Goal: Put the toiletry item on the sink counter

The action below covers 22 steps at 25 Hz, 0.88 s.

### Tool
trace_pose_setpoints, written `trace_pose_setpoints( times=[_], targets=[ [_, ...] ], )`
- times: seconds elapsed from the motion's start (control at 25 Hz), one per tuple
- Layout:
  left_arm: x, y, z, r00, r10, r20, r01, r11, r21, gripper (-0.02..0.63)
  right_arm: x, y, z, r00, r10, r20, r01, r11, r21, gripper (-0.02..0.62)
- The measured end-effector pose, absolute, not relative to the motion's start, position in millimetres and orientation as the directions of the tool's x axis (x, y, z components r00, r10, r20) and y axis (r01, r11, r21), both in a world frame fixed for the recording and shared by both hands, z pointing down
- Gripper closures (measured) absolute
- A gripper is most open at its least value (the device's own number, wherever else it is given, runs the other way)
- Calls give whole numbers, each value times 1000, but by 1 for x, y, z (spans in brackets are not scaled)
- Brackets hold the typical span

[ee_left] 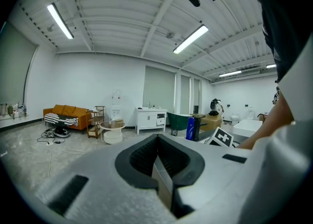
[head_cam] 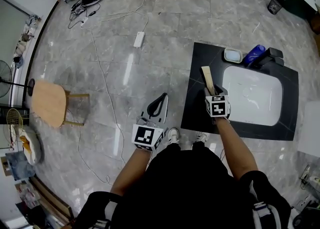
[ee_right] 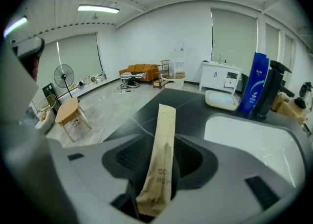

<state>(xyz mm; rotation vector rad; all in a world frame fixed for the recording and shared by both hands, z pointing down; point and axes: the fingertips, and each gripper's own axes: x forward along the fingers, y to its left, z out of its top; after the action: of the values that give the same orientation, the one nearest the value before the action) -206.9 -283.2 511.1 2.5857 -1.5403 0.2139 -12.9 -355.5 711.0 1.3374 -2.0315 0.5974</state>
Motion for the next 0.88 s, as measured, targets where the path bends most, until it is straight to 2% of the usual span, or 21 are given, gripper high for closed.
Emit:
trace_pose_setpoints(
  times=[0.12, 0.44, 0.56, 0.72, 0.88],
  targets=[
    [-203, -285, 509, 479, -860, 176, -876, -480, 35, 598, -14, -355, 678, -317, -692, 648, -923, 382, -43, 396],
    [-173, -293, 495, 528, -838, 137, -848, -528, 36, 598, -9, -347, 556, -407, -804, 433, -905, 419, -72, 433],
    [-162, -295, 484, 547, -829, 117, -836, -547, 36, 598, -6, -341, 518, -420, -831, 364, -901, 430, -59, 477],
    [-148, -296, 469, 570, -817, 85, -821, -570, 28, 598, -1, -330, 476, -414, -868, 273, -903, 429, -6, 589],
    [-138, -297, 465, 586, -806, 80, -810, -587, 24, 598, 6, -319, 454, -406, -892, 200, -905, 422, 47, 592]
  ],
)
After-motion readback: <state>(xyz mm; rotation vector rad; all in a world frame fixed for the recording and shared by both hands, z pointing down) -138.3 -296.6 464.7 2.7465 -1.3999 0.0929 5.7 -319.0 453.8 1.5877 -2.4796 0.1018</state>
